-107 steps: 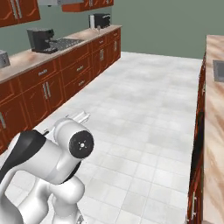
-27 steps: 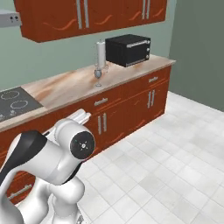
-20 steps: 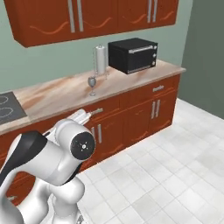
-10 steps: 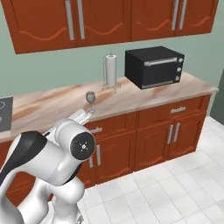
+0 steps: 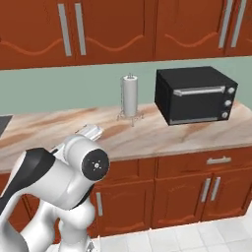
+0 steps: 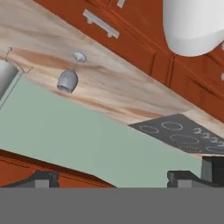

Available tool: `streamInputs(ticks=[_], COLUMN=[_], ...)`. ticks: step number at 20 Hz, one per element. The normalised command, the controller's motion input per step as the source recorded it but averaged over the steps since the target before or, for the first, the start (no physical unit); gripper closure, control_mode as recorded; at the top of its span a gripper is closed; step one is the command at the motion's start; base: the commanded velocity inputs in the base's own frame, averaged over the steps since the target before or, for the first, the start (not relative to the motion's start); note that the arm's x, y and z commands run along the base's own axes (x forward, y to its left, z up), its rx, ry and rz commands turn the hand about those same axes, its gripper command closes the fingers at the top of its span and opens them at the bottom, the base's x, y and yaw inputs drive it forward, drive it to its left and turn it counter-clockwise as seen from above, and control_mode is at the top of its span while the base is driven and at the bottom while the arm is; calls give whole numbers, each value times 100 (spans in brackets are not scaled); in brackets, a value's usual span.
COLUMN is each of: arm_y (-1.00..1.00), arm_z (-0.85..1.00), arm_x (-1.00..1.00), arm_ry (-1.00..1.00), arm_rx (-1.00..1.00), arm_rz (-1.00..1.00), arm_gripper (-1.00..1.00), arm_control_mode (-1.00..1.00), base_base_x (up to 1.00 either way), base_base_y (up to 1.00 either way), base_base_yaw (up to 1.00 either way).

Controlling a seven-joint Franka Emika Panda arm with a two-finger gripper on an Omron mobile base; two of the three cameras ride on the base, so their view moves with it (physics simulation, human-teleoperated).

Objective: Retrieve the wine glasses from the counter and place one next to each plate.

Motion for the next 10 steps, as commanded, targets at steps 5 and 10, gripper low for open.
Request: streamInputs(ticks=[5,10], arm_y=[0,0], arm_z=[0,0], arm_x=[0,0], arm_ry=[0,0], arm_rx=[0,0], arm_rz=[0,0], arm_gripper=[-100,-100], arm_control_mode=[100,100], base_base_x=[95,64], base_base_y=[-32,-40], base_base_yaw=[52,32])
